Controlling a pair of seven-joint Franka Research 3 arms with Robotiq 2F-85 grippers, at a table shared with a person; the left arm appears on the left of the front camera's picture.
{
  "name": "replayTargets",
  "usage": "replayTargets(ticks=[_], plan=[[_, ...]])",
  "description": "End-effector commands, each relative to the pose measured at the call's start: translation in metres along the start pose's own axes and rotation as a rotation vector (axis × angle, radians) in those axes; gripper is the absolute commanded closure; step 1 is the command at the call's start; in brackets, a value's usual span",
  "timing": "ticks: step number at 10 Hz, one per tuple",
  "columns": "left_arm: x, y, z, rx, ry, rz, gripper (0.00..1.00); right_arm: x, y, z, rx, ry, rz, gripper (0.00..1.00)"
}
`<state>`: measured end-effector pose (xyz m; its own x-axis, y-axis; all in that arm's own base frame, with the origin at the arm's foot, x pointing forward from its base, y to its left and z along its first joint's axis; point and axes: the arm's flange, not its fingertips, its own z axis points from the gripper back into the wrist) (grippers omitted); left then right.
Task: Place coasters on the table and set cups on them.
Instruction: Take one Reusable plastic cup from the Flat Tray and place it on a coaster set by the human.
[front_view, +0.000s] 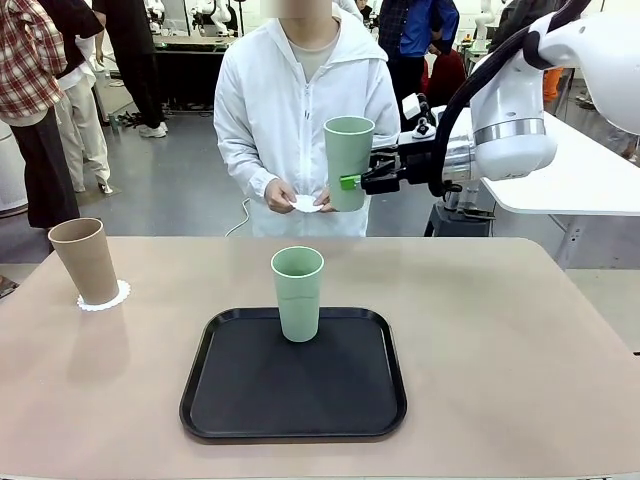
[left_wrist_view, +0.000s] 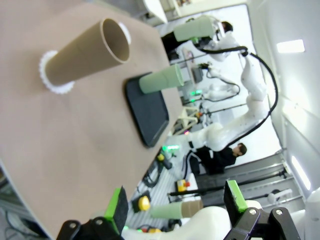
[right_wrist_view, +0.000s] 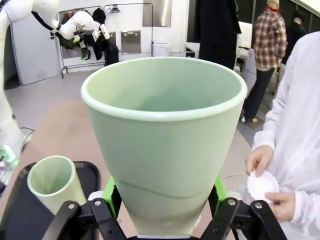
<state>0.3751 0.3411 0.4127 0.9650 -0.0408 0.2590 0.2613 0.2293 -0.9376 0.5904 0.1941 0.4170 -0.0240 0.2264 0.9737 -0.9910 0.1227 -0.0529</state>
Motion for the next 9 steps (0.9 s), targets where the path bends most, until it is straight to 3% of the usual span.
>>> replayTargets(ticks=[1,4,9], plan=[[-0.001,0.000,0.000,0.004,-0.002,0.004,0.00,-0.017,-0.016,-0.027,0.083,-0.082,0.036,0.17],[-0.001,0.000,0.000,0.004,-0.002,0.004,0.00,-0.044,-0.031,-0.056,0.137,-0.165,0.016,0.17],[-0.001,0.000,0.000,0.004,-0.002,0.004,0.00,-0.077,-0.046,-0.091,0.049,-0.104,-0.031,0.17]])
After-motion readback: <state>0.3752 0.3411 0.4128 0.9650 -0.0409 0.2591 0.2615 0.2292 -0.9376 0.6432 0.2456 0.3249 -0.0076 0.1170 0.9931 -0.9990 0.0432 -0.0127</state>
